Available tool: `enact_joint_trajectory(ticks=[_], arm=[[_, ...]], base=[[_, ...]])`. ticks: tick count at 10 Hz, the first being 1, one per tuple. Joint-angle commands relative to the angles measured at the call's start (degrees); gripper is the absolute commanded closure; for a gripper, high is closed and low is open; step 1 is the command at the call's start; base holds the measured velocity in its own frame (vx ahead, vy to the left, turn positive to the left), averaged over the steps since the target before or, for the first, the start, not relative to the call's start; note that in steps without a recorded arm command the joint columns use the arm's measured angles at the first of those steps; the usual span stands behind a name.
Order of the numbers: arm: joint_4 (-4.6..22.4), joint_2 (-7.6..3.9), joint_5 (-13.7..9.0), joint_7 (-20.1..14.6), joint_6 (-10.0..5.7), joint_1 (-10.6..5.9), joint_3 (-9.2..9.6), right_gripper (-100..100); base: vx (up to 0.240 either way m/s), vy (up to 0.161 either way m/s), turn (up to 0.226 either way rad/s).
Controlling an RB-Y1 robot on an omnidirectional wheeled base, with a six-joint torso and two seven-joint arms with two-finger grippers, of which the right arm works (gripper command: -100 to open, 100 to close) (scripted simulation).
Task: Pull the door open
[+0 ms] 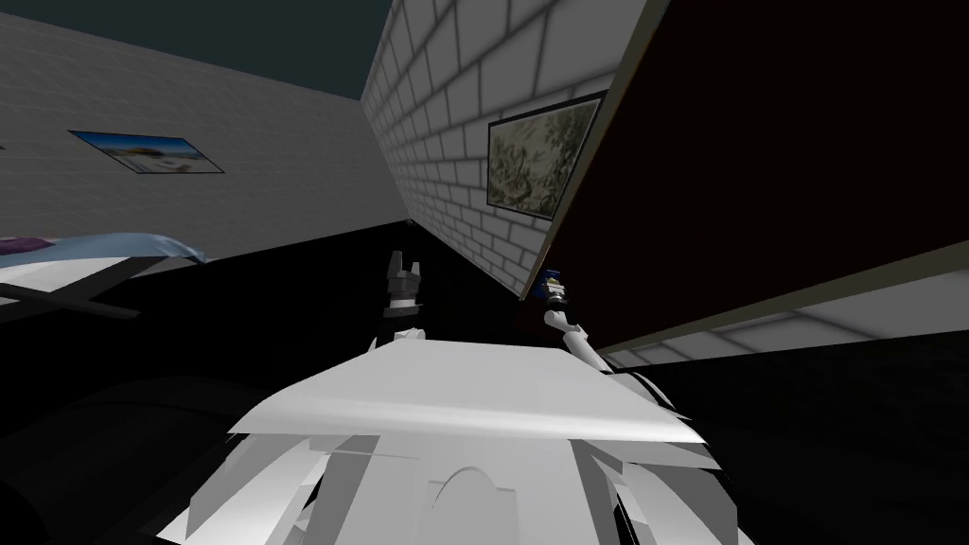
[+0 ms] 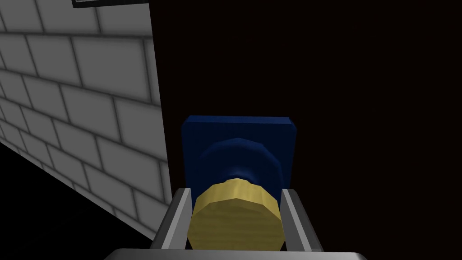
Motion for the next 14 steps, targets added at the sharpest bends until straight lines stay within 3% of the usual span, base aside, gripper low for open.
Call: enact_joint_trajectory(ticks=[1,3,4,5,10,13,14], arm=[[-0.8,-0.54,0.1,-1.0,-0.03,0.44,1.19,100],[-1.4,-1.17,0.2,-1.9,-0.06,0.77,2.25,100],[-1.2,-0.92,0.2,-1.5,0.11,0.78,1.92,100],[-2.7,-2.52,0.6,-3.5,-0.33,1.93,4.19,100],[-7.1,-7.07,1.4,-8.5,-1.66,4.83,9.73,100],[-9.4,-9.45,1.9,-11.1,-2.36,6.35,12.64,100],[-9.1,-8.94,1.8,-10.3,-2.00,6.09,11.95,100]], base=[[-0.234,-0.060,0.108],[-0.185,-0.074,0.085],[-0.084,-0.038,0.039],[-0.139,-0.032,0.035],[-0.177,-0.048,0.023],[-0.153,-0.057,0.017],[-0.080,-0.020,0.016]])
